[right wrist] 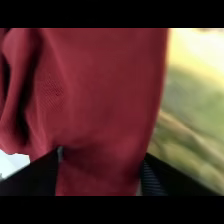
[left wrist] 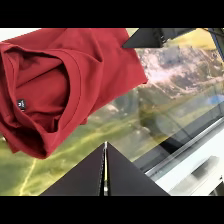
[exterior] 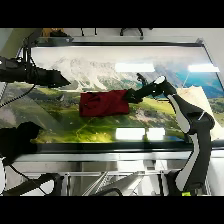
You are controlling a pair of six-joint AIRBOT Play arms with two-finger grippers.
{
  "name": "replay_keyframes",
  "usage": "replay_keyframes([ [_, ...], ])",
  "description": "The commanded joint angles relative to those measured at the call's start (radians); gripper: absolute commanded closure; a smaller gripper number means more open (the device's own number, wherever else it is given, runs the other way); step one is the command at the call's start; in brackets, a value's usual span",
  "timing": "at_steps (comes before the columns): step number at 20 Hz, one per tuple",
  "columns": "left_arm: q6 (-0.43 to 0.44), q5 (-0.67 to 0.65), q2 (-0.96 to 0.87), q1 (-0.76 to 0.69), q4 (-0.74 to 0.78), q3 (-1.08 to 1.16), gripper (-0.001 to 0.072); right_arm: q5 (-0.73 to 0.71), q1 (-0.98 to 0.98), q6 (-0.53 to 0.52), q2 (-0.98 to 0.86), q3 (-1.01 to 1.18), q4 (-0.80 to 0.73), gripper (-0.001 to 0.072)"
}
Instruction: Fold the shirts.
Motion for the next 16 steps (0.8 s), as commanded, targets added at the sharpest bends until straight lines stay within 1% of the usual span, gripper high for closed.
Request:
replay_keyframes([
  [1,-0.001,0.0,0.0,0.001,0.001,-0.001,0.0696,-0.004,0.031,-0.058,-0.017,-0.001,0.112,0.0462],
  [2,-0.001,0.0,0.0,0.001,0.001,0.0,0.0695,0.009,0.031,-0.09,-0.008,0.0,0.176,0.0604],
  [3,-0.001,0.0,0.0,0.001,0.001,0.0,0.0695,0.023,0.029,-0.105,0.009,0.006,0.236,0.061],
  [4,-0.001,0.0,0.0,0.001,0.001,-0.001,0.0696,0.035,0.024,-0.127,0.036,0.024,0.287,0.069],
  [6,-0.001,0.0,0.0,0.001,0.001,-0.001,0.0695,0.033,0.0,-0.13,0.105,0.092,0.322,0.069],
  [8,-0.001,-0.001,0.0,0.001,0.002,-0.001,0.0696,0.012,-0.055,-0.099,0.177,0.184,0.324,0.069],
  [11,-0.001,-0.006,0.0,0.001,0.001,-0.001,0.0696,-0.05,-0.189,0.018,0.27,0.277,0.323,0.069],
  [13,-0.001,-0.02,0.0,0.001,0.002,-0.001,0.0695,-0.121,-0.285,0.083,0.322,0.284,0.322,0.069],
  [15,-0.001,-0.034,0.0,0.001,0.002,-0.001,0.0695,-0.198,-0.389,0.18,0.359,0.284,0.322,0.069],
  [16,-0.001,-0.039,0.0,0.001,0.002,-0.001,0.0695,-0.224,-0.43,0.211,0.37,0.284,0.322,0.069],
])
